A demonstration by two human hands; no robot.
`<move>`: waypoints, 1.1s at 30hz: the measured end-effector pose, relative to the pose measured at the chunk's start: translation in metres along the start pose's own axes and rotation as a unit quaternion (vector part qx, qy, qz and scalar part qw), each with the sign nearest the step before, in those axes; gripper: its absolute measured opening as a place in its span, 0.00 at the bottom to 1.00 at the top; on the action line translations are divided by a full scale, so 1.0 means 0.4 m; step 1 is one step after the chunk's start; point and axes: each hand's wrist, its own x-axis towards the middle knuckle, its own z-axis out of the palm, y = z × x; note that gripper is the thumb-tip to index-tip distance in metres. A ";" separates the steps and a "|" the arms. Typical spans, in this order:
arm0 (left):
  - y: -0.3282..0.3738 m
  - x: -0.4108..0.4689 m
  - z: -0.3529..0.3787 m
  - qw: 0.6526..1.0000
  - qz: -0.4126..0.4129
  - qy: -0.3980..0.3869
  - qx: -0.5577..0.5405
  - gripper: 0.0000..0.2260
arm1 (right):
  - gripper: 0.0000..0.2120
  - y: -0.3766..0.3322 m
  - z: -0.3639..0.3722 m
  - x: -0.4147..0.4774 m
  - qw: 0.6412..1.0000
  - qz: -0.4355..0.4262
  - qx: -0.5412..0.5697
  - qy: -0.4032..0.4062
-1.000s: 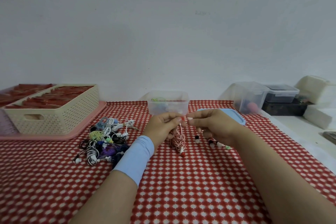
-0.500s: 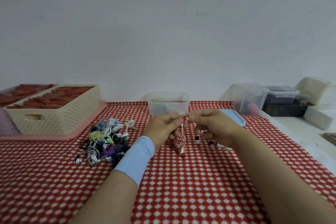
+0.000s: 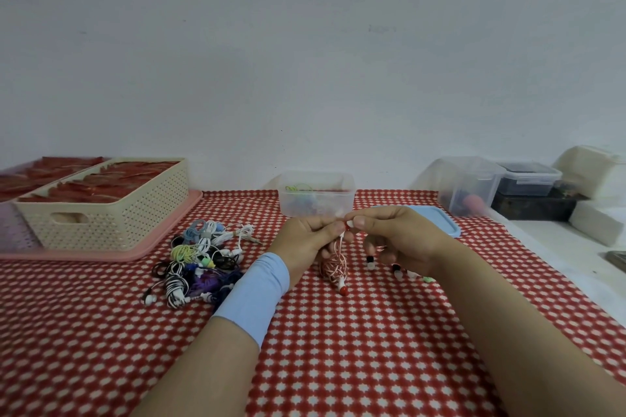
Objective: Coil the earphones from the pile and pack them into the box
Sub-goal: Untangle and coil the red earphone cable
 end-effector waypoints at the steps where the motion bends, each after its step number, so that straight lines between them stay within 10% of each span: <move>1: 0.000 0.000 0.000 1.000 0.003 -0.002 -0.001 0.07 | 0.14 -0.001 0.000 0.000 1.000 0.001 0.001 -0.001; 33: -0.001 0.005 0.013 0.997 -0.056 0.051 -0.004 0.07 | 0.04 0.000 0.034 -0.002 0.984 -0.061 -0.112 0.124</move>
